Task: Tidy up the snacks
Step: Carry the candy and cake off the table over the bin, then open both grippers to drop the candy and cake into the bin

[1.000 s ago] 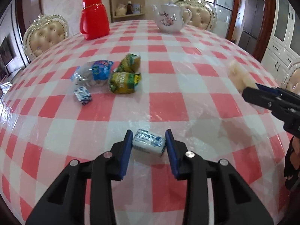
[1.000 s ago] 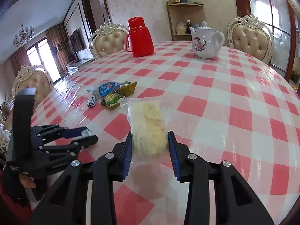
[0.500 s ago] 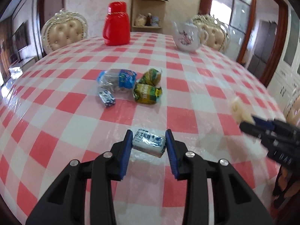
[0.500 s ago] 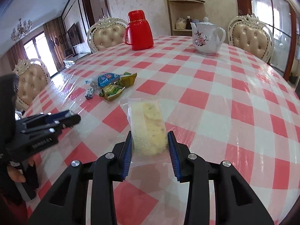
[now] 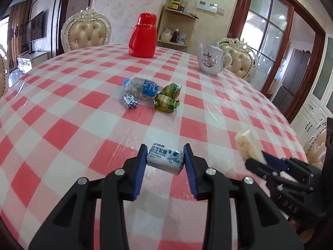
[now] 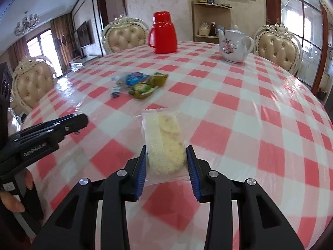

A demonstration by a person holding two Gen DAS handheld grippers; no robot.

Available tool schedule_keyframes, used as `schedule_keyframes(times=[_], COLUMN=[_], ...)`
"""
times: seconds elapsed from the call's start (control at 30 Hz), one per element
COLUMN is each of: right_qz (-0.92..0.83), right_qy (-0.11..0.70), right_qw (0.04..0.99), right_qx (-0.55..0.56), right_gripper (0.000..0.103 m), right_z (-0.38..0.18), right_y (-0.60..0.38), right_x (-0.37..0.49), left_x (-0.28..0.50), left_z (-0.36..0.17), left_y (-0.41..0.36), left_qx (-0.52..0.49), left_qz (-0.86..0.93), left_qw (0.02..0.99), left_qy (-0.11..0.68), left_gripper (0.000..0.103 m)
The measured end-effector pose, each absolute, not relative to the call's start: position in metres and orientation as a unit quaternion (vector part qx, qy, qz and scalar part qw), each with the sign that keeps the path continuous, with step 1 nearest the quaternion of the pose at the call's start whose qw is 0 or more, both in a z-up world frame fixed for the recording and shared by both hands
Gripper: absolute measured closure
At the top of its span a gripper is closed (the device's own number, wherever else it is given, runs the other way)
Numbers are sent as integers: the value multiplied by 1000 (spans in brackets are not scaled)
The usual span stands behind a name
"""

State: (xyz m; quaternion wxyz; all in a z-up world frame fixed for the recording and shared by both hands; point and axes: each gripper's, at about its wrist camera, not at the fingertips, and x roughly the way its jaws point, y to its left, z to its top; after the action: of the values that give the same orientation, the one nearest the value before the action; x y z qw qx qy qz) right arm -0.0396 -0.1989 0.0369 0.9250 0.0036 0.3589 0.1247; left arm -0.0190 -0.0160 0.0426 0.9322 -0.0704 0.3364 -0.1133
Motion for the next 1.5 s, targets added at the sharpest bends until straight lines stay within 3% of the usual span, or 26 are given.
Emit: schedule_keyframes(times=[0.63, 1.07, 1.5], right_qz=[236, 344, 447], right_qy=[348, 329, 343], right_qw=[907, 877, 811], right_qx=[-21, -67, -157], right_gripper=[66, 66, 66], right_z=[49, 65, 49], right_y=[-96, 0, 116], right_x=[-131, -200, -259], left_x=[-137, -225, -262], left_z=[67, 81, 86], left_y=[54, 173, 275], left_qx=[-55, -65, -23], left_qz=[-54, 31, 128], left_qw=[942, 947, 931], left_qy=[327, 313, 342], left_gripper=[67, 67, 67])
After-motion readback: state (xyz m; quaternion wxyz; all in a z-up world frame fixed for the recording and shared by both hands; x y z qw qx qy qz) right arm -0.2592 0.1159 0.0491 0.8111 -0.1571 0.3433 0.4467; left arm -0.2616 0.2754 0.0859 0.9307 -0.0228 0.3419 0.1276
